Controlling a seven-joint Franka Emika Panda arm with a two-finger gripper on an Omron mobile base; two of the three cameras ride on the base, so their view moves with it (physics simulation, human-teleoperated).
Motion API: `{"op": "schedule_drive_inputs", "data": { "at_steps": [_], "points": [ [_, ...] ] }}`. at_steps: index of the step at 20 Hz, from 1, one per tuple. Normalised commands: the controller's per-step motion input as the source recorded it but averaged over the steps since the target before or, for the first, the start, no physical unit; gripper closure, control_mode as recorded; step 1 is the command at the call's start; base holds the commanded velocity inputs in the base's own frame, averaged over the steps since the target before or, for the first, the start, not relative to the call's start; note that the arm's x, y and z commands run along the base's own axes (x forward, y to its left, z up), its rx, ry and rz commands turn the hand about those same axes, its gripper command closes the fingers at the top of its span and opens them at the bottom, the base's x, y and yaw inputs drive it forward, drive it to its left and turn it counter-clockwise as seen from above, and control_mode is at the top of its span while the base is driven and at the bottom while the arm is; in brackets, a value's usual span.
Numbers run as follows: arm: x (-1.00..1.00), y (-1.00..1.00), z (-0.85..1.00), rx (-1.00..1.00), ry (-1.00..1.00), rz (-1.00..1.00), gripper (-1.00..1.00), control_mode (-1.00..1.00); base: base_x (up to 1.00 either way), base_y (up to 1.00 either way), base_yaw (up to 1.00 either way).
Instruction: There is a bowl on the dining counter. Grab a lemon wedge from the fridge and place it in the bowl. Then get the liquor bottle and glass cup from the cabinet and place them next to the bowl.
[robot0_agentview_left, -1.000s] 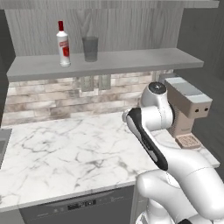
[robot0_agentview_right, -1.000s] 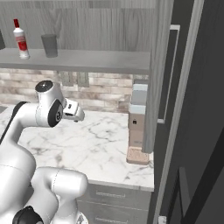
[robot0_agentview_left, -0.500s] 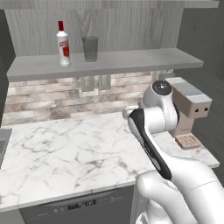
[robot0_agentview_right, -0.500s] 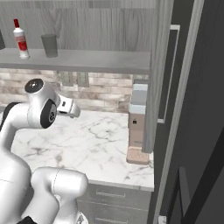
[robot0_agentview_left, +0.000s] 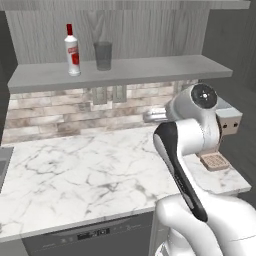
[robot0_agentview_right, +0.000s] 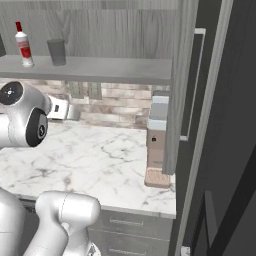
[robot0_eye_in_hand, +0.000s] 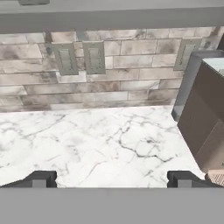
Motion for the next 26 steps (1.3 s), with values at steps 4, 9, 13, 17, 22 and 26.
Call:
{"op": "schedule_drive_inputs", "data": {
  "at_steps": [4,9,13,17,22,26],
  "points": [
    [-0.39,0.00,0.97,0.18,-0.02,0.03,-1.00,-1.00,0.00,0.00,0.00],
    [-0.19,0.00,0.78,0.20,0.00,0.00,-1.00,-1.00,0.00,0.00,0.00],
    [0.01,0.00,0.62,0.18,0.00,0.00,-1.00,-1.00,0.00,0.00,0.00],
    [0.20,0.00,0.49,0.19,0.01,0.00,-1.00,-1.00,0.00,0.00,0.00],
    [0.73,0.00,0.07,0.16,0.04,0.00,-1.00,-1.00,0.00,0.00,0.00],
    [0.70,0.00,0.06,0.14,0.00,0.00,-1.00,-1.00,0.00,0.00,0.00]
  ]
}}
